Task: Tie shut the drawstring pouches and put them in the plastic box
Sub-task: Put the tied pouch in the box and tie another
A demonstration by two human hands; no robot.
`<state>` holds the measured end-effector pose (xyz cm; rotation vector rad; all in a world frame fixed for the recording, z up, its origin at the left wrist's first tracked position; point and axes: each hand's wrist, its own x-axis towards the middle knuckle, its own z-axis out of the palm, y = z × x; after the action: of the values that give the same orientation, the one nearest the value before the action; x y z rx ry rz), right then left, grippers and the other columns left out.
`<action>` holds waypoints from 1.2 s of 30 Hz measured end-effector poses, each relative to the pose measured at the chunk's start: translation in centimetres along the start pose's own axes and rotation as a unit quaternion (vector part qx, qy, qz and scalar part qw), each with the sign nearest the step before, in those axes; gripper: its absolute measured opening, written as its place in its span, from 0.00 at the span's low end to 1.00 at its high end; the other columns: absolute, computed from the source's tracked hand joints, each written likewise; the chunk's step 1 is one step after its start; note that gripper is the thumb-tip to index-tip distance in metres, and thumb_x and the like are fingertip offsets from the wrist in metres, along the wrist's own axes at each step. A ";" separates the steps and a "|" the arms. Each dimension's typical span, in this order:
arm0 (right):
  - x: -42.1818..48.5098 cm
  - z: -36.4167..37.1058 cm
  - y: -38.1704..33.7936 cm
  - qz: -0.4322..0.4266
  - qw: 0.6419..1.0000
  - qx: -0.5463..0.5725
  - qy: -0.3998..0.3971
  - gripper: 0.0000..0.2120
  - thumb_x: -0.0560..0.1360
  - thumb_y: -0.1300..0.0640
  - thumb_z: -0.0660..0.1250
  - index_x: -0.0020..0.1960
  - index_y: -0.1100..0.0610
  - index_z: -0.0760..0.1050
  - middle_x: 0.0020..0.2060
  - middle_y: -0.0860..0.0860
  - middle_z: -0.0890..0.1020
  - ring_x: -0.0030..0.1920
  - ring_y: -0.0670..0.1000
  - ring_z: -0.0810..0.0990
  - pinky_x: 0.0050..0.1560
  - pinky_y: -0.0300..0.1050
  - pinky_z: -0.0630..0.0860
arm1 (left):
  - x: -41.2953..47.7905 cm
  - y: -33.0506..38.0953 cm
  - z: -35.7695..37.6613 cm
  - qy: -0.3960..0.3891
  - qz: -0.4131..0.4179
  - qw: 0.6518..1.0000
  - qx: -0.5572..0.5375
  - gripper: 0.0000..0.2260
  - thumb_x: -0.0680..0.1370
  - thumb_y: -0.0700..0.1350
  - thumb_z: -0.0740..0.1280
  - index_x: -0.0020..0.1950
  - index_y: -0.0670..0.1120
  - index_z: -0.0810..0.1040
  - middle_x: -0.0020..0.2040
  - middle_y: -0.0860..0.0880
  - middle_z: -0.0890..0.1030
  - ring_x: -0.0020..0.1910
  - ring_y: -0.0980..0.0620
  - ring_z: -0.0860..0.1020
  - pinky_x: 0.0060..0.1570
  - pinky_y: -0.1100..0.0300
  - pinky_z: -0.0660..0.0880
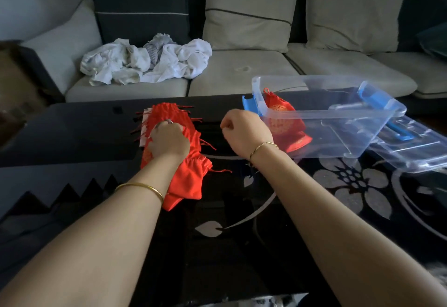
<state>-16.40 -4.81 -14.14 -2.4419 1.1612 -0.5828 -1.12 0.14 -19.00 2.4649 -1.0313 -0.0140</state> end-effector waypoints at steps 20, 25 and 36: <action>-3.2 0.3 3.2 0.057 0.993 0.092 -0.041 0.09 0.76 0.61 0.62 0.54 0.58 0.78 0.50 0.54 0.81 0.49 0.53 0.80 0.54 0.51 0.79 | -2.0 0.1 -3.2 0.094 -0.041 0.988 -0.113 0.15 0.78 0.40 0.61 0.63 0.44 0.76 0.62 0.42 0.76 0.63 0.39 0.73 0.59 0.47 0.68; -4.7 -1.3 2.1 0.128 0.924 0.359 -0.038 0.19 0.77 0.56 0.63 0.66 0.59 0.69 0.52 0.54 0.78 0.54 0.54 0.79 0.56 0.54 0.78 | -5.8 3.8 -4.5 0.004 -0.004 0.880 -0.476 0.07 0.73 0.32 0.68 0.42 0.44 0.79 0.43 0.47 0.81 0.46 0.50 0.78 0.46 0.63 0.73; -8.9 -3.9 7.2 0.091 0.932 0.350 0.013 0.08 0.75 0.66 0.64 0.53 0.66 0.76 0.45 0.59 0.79 0.44 0.54 0.79 0.42 0.45 0.82 | -11.5 6.9 -1.2 -0.162 0.078 0.880 -0.439 0.06 0.77 0.36 0.66 0.49 0.47 0.78 0.42 0.49 0.80 0.40 0.54 0.79 0.37 0.63 0.72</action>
<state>-28.11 -2.61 -16.19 -1.7069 0.9559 -0.8057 -13.79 4.21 -16.91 1.5644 -1.0361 -0.7048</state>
